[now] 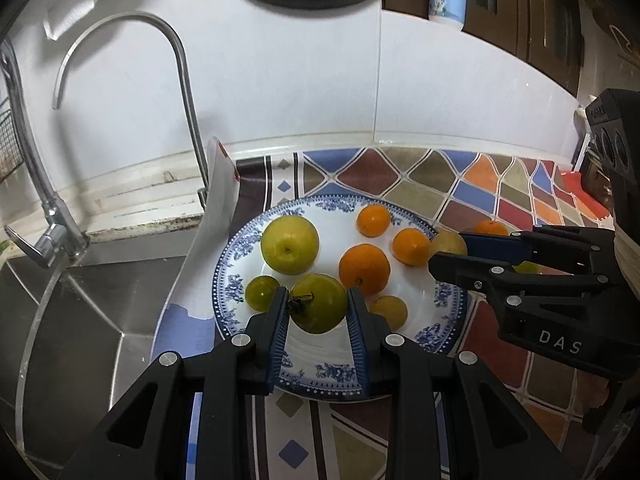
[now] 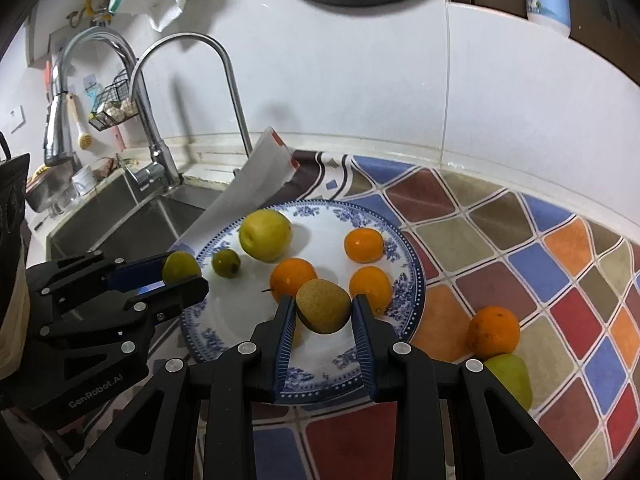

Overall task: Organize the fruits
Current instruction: 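Carry both held fruits over the plate and lower them, then open both tools to release the fruits and move back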

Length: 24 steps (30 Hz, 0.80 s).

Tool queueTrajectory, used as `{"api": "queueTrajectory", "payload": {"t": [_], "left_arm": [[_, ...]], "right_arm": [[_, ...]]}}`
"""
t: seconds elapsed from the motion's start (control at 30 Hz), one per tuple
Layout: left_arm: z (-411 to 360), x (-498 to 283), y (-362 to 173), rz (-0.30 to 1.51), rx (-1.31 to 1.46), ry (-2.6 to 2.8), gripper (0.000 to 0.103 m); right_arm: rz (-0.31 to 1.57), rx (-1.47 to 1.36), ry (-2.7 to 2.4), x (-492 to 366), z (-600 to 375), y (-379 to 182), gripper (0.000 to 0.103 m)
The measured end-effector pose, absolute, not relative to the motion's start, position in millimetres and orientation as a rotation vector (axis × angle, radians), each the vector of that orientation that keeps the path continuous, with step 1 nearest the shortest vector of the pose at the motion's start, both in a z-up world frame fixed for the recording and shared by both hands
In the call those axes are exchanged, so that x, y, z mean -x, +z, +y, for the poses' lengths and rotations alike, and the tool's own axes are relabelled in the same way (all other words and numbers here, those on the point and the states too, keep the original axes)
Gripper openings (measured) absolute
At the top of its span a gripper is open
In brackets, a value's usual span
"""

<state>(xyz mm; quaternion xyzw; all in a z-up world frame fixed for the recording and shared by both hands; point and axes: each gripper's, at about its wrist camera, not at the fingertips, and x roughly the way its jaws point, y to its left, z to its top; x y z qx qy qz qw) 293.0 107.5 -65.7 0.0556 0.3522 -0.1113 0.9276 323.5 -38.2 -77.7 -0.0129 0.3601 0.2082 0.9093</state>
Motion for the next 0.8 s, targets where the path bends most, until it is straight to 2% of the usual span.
{"api": "queueTrajectory", "payload": {"t": [0.27, 0.33, 0.37, 0.4, 0.47, 0.7, 0.8], "left_arm": [[106, -308, -78, 0.753, -0.124, -0.225, 0.029], [107, -311, -80, 0.759, -0.125, -0.221, 0.035], [106, -311, -80, 0.761, -0.127, -0.219, 0.048], [106, -311, -80, 0.759, -0.127, -0.216, 0.055], [106, -307, -77, 0.749, -0.127, -0.210, 0.056], [103, -288, -62, 0.719, -0.122, -0.192, 0.064], [99, -275, -53, 0.701, -0.118, -0.185, 0.071]], "right_arm": [[0.784, 0.018, 0.434, -337, -36, -93, 0.030], [0.781, 0.018, 0.429, -339, -36, -95, 0.030], [0.782, 0.019, 0.430, -340, -36, -95, 0.030], [0.786, 0.016, 0.434, -341, -36, -96, 0.033], [0.788, 0.008, 0.431, -340, -37, -96, 0.043], [0.728, 0.021, 0.393, -323, -47, -78, 0.044], [0.703, 0.029, 0.363, -312, -54, -70, 0.051]]}}
